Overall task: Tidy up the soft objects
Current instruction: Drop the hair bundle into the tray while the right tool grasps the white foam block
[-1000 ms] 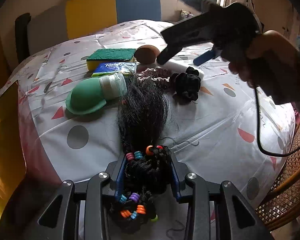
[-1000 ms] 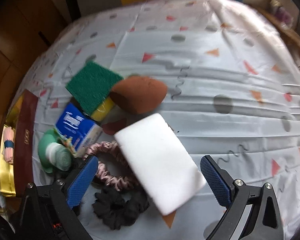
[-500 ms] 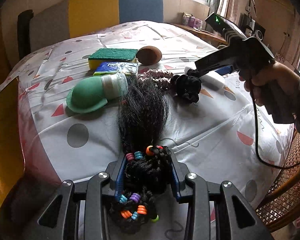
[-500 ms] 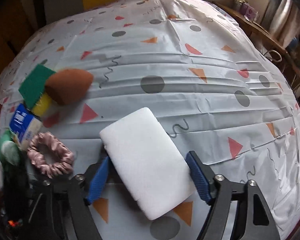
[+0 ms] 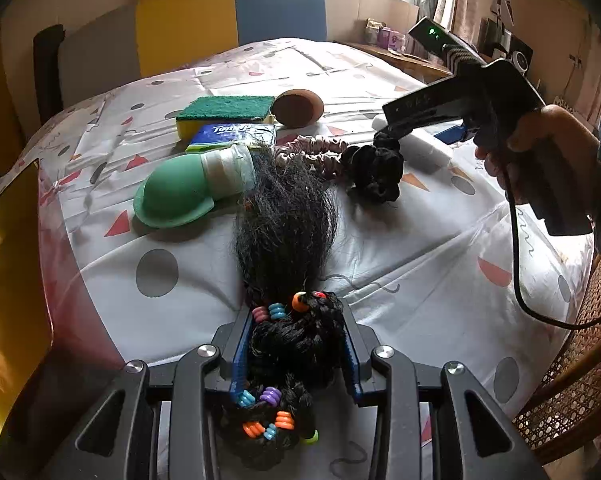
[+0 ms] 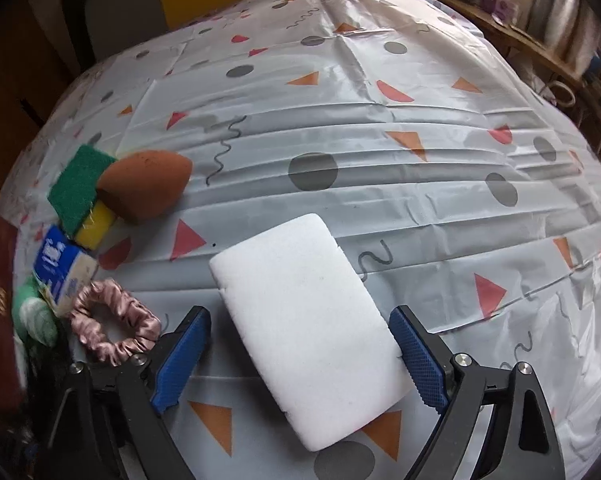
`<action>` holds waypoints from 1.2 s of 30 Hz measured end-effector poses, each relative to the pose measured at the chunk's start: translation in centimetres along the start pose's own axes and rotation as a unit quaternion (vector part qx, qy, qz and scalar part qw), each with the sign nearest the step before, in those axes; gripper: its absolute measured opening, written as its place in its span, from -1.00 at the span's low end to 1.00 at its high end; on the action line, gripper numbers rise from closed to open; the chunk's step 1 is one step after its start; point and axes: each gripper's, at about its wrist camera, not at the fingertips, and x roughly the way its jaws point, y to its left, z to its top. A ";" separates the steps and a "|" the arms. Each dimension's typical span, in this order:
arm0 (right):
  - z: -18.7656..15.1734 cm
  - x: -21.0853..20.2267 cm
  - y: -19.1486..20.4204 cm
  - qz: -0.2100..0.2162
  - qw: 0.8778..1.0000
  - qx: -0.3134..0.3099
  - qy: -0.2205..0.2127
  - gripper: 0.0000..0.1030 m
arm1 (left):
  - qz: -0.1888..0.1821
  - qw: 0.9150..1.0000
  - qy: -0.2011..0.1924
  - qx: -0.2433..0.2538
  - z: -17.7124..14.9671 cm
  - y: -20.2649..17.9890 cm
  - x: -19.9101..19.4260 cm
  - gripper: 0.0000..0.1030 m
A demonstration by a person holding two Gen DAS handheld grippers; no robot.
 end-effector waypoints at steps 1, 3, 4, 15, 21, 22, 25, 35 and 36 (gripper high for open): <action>0.0 -0.2 -0.3 0.007 1.000 0.008 -0.001 0.79 | 0.001 1.000 0.001 0.001 0.0 0.0 0.0 -0.28; 0.2 -0.3 -0.7 0.009 1.000 0.017 -0.004 0.55 | 0.003 1.000 0.003 0.003 0.1 -0.1 0.0 -0.28; 0.1 -0.4 -0.8 -0.002 1.000 0.016 -0.008 0.32 | 0.004 1.000 0.005 0.001 0.2 -0.1 -0.1 -0.30; 0.0 -0.3 0.1 -0.032 0.999 -0.022 -0.012 0.20 | -0.066 0.989 -0.079 -0.105 2.6 3.0 -8.9 -0.34; -0.8 -0.6 0.7 -0.045 0.998 -0.038 -0.016 0.20 | -0.035 0.968 -0.138 -0.207 4.3 10.3 -14.4 -0.33; -0.9 -0.7 0.7 -0.047 0.998 -0.040 -0.017 0.20 | -0.033 0.966 -0.133 -0.221 4.3 11.6 -14.5 -0.33; -1.1 -0.7 1.2 -0.056 0.997 -0.052 -0.019 0.19 | -0.009 0.952 -0.094 -0.290 3.5 16.5 -13.2 -0.33; -1.3 -0.8 1.8 -0.059 0.996 -0.056 -0.019 0.20 | 0.004 0.905 -0.025 -0.424 2.6 25.9 -6.0 -0.33; -1.3 -0.8 1.8 -0.059 0.996 -0.056 -0.019 0.20 | 0.013 0.904 -0.020 -0.427 2.7 26.0 -5.4 -0.33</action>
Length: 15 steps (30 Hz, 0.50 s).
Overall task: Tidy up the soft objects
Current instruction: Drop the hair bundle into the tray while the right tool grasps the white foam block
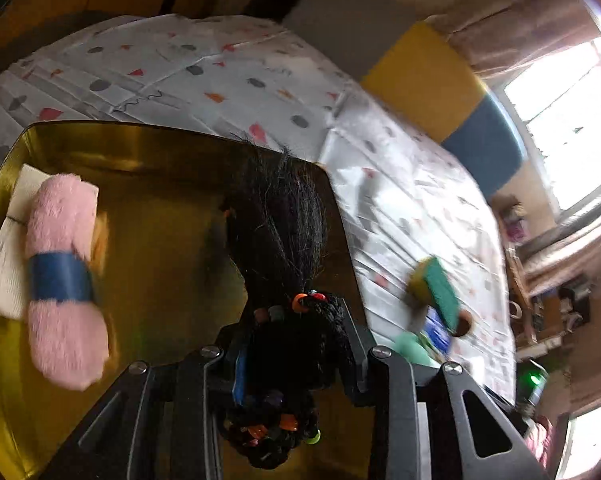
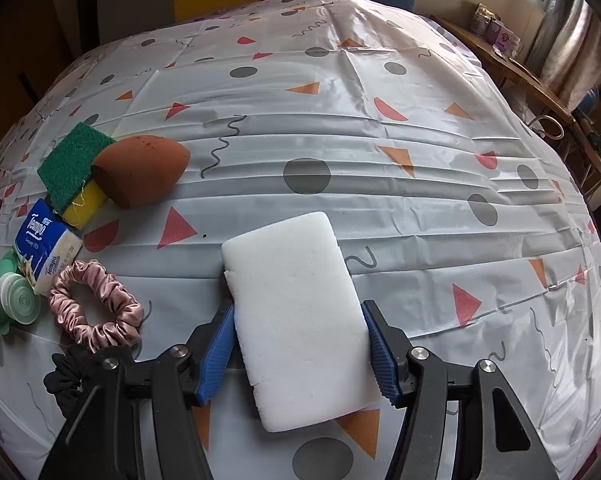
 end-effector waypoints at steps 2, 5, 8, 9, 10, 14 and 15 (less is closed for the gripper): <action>0.0 0.1 0.0 0.001 1.000 0.001 0.000 0.20 | -0.006 1.000 0.006 0.001 0.7 -0.5 1.3 -0.31; 0.1 0.1 -0.1 0.001 1.000 -0.001 0.000 0.21 | -0.012 1.000 0.008 0.003 1.7 -1.2 2.9 -0.09; 0.1 0.1 -0.1 0.001 1.000 -0.001 0.000 0.22 | -0.008 1.000 0.024 -0.004 1.8 -0.9 3.8 0.07; 0.1 0.1 -0.2 0.002 1.000 -0.002 0.001 0.22 | -0.006 1.000 0.024 -0.001 1.7 -1.0 3.7 0.12; 0.1 0.2 -0.2 0.002 1.000 -0.001 0.001 0.23 | -0.001 1.000 0.020 0.006 1.5 -1.1 3.4 0.18; 0.3 0.2 -0.2 0.001 1.000 -0.003 0.001 0.24 | 0.027 0.999 -0.001 0.038 0.5 -1.2 1.4 0.18; 0.3 0.3 -0.2 0.001 1.000 -0.004 0.001 0.24 | 0.039 0.998 -0.006 0.042 0.1 -1.2 0.9 0.18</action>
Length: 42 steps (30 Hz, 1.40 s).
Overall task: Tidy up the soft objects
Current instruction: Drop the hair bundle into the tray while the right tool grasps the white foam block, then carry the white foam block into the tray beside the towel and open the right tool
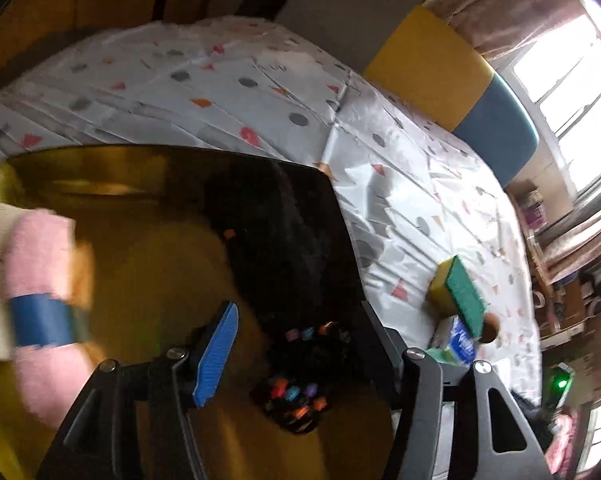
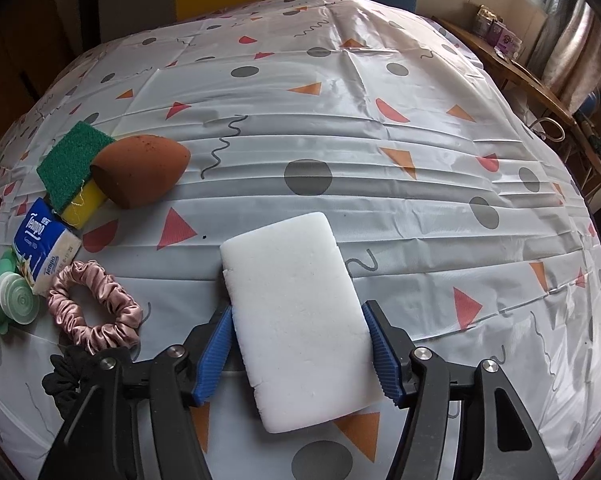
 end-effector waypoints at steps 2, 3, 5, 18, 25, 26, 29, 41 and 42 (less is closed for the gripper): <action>0.1 0.0 0.0 0.000 1.000 0.000 0.000 0.24 | 0.025 1.000 -0.011 0.010 -0.8 0.1 -1.2 0.18; 0.0 0.0 0.0 0.000 1.000 0.000 0.000 0.24 | 0.037 0.999 -0.015 0.015 -1.2 0.1 -1.9 0.18; 0.0 0.0 0.1 -0.001 1.000 -0.002 -0.001 0.23 | 0.062 0.997 -0.036 0.031 -2.4 -0.1 -3.9 0.18; -0.4 -0.2 0.5 -0.009 1.000 -0.012 -0.006 0.21 | 0.110 0.981 -0.119 0.108 -8.4 -1.1 -11.5 0.18; -0.5 -0.3 0.5 -0.012 1.000 -0.015 -0.008 0.21 | 0.131 0.975 -0.133 0.116 -9.8 -0.8 -12.7 0.18; -0.5 -0.3 0.5 -0.012 1.000 -0.015 -0.009 0.21 | 0.133 0.975 -0.136 0.117 -9.8 -0.7 -12.8 0.18; -0.6 -0.3 0.7 -0.016 1.000 -0.018 -0.010 0.20 | 0.134 0.975 -0.136 0.117 -10.0 -0.6 -13.1 0.18; -0.8 -0.5 0.9 -0.023 0.999 -0.025 -0.018 0.20 | 0.130 0.977 -0.132 0.108 -10.3 0.4 -13.2 0.18; -0.8 -0.6 0.9 -0.025 0.999 -0.025 -0.019 0.20 | 0.130 0.977 -0.133 0.104 -10.3 0.5 -13.3 0.18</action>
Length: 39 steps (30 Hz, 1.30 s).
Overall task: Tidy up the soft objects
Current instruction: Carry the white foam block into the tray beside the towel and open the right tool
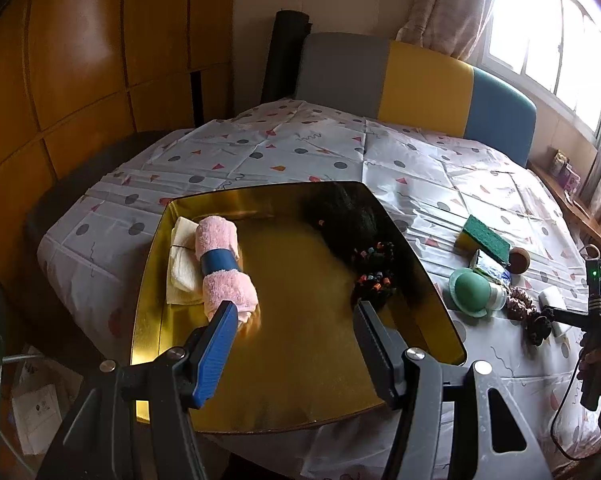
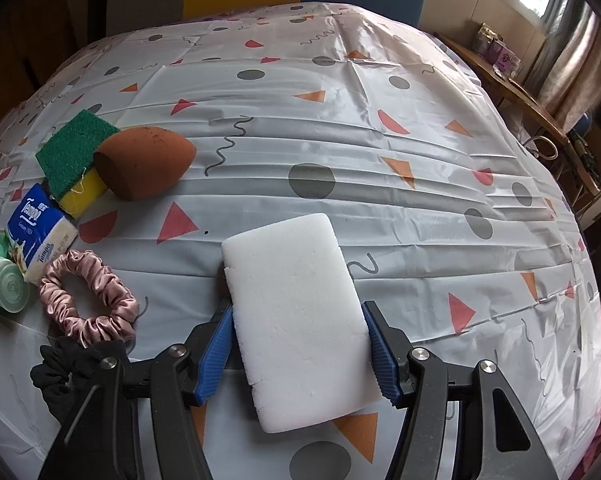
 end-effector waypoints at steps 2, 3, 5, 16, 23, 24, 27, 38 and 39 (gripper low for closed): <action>0.0 -0.1 0.2 -0.007 1.000 -0.005 -0.002 0.20 | 0.000 1.000 -0.004 -0.004 0.0 0.2 -0.2 0.18; 0.0 -0.1 0.3 -0.010 1.000 -0.007 -0.003 0.20 | 0.001 1.000 -0.005 -0.003 -0.1 0.3 -0.3 0.18; 0.2 -0.2 0.2 -0.010 1.000 0.000 0.003 0.20 | 0.000 1.000 -0.009 -0.002 -0.1 0.4 -0.5 0.18; 2.0 -5.1 0.5 -0.018 0.998 0.037 -0.042 0.17 | -0.006 1.000 -0.005 -0.014 -0.4 1.8 -0.4 0.18; 1.9 -9.3 4.7 0.046 0.995 0.004 -0.085 0.17 | -0.007 1.000 -0.005 -0.015 -0.6 2.0 -0.5 0.18; 1.9 -10.0 5.9 0.060 0.994 -0.006 -0.090 0.17 | -0.008 1.000 -0.005 -0.015 -0.6 2.0 -0.5 0.18; 2.0 -11.8 9.4 0.107 0.988 -0.038 -0.103 0.17 | -0.008 1.000 -0.005 -0.017 -0.7 2.1 -0.6 0.18; 1.9 -15.5 25.0 0.231 0.952 -0.167 -0.111 0.17 | -0.004 1.000 -0.003 -0.028 -0.5 3.4 -0.3 0.18; 1.9 -15.5 26.7 0.237 0.949 -0.180 -0.107 0.17 | -0.003 1.000 -0.003 -0.030 -0.5 3.5 -0.3 0.18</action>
